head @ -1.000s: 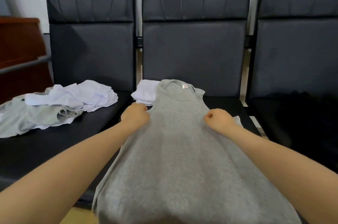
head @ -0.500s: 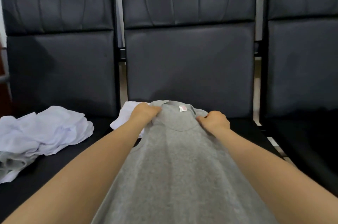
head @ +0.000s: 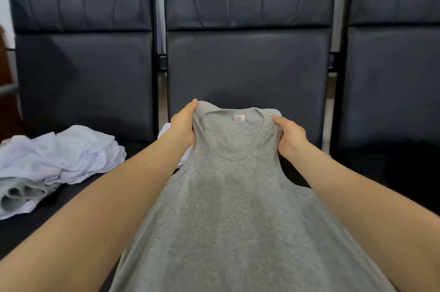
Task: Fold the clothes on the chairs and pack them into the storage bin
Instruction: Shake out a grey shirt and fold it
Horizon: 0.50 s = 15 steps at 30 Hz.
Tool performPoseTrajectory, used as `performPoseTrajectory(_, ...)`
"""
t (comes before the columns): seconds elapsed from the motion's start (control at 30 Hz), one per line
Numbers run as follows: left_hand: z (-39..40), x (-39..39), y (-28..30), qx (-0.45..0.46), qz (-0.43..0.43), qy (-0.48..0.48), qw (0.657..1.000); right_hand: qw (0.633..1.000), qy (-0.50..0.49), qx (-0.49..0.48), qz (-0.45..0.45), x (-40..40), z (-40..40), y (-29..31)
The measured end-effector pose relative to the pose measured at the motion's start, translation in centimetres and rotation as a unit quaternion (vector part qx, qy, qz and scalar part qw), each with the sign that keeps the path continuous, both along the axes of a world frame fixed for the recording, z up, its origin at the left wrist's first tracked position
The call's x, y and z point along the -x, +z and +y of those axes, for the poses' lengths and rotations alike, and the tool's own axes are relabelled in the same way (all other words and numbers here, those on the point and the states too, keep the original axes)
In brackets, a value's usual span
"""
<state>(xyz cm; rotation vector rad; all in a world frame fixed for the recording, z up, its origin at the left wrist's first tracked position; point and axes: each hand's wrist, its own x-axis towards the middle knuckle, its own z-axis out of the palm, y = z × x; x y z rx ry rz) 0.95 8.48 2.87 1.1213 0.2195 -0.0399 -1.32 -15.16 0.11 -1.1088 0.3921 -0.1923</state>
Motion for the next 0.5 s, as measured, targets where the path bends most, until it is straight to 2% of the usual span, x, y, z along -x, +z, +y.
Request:
performPoseTrajectory(0.07, -0.2, 2.6, 0.9, 0.002, -0.006, 0.005, 1.0, 1.0, -0.001, 0.019, 0.0, 2.1, -0.2, 1.3)
performPoseTrajectory(0.2, -0.2, 8.4, 1.8, -0.035, -0.014, 0.018, 0.999, 0.99, 0.021, 0.137, -0.002, 7.0, -0.7, 2.6)
performPoseTrajectory(0.33, 0.6, 13.6, 1.1, -0.14, -0.028, 0.012, 0.99, 0.973, 0.071, 0.22, -0.021, 13.2, -0.9, 2.2)
performPoseTrajectory(0.43, 1.7, 16.8, -1.0, -0.288, -0.096, -0.019, 0.953, 0.927, 0.134, 0.346, -0.055, 17.3, -1.2, 0.5)
performPoseTrajectory(0.5, 2.3, 19.3, -2.4, -0.397, -0.13, -0.065, 0.906, 0.856, 0.223, 0.463, -0.063, 19.7, -1.9, -0.6)
